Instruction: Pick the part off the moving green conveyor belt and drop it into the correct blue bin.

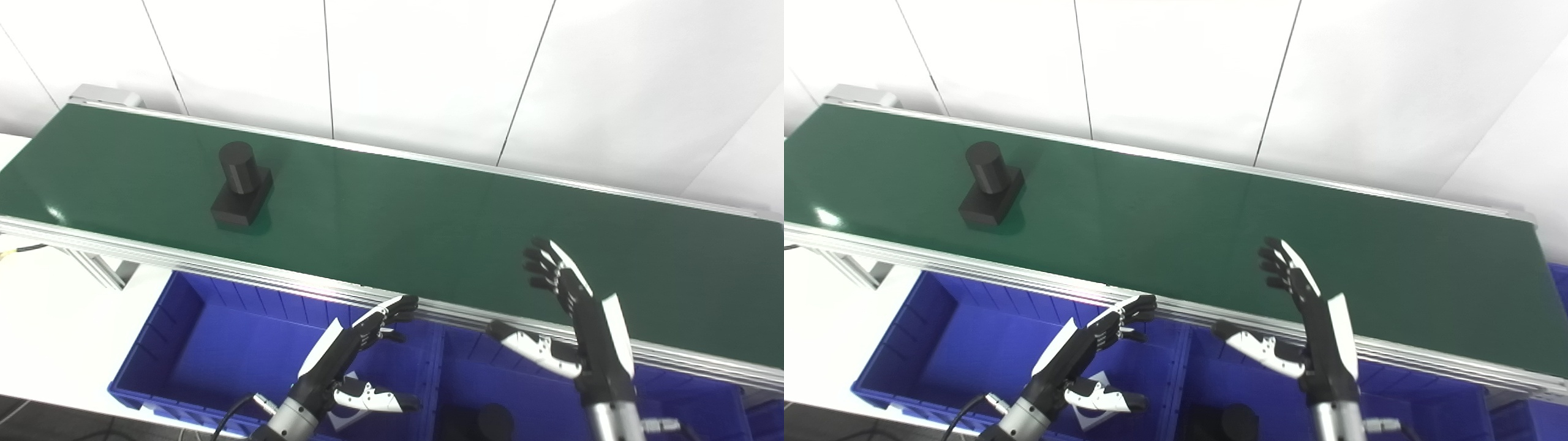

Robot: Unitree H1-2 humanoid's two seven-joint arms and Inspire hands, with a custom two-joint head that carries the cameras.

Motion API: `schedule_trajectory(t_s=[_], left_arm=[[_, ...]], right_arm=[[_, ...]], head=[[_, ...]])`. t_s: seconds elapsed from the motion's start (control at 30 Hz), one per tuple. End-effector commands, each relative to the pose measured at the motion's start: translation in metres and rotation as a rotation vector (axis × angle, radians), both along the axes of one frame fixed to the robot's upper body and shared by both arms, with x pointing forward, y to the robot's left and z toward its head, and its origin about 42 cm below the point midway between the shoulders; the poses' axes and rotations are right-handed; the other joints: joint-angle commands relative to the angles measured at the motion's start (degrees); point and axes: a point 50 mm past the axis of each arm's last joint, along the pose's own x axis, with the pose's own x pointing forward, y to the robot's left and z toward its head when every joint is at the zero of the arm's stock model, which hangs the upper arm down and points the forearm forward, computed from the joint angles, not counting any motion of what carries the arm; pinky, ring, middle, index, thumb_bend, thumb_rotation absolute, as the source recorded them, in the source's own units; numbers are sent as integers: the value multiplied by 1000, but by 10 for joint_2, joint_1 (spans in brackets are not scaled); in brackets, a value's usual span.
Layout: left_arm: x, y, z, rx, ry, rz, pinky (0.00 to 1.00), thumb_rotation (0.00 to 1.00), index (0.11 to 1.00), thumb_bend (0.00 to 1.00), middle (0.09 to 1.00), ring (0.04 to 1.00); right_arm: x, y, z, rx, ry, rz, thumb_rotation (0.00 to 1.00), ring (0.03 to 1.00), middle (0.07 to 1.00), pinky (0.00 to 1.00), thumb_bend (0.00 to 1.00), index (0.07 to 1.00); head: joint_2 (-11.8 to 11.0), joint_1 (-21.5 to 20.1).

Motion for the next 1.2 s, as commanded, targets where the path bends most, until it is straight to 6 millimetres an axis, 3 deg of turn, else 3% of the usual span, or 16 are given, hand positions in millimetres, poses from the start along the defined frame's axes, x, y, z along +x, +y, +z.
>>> schedule_trajectory(t_s=[0.0, 0.5, 1.17], left_arm=[[4, 1, 7, -10, -63, 1, 716, 415, 885, 871, 894, 853], [2, 5, 3, 3, -54, 12, 689, 418, 879, 896, 887, 840], [-5, 7, 4, -17, -45, 19, 697, 393, 882, 905, 896, 848]], right_arm=[[10, 7, 18, 5, -46, 21, 387, 814, 841, 739, 743, 888], [63, 53, 54, -108, -21, 125, 386, 831, 851, 737, 754, 896], [112, 103, 72, -194, -22, 194, 442, 791, 845, 710, 779, 907]], head=[[-7, -2], [-41, -16], [-43, -33]])
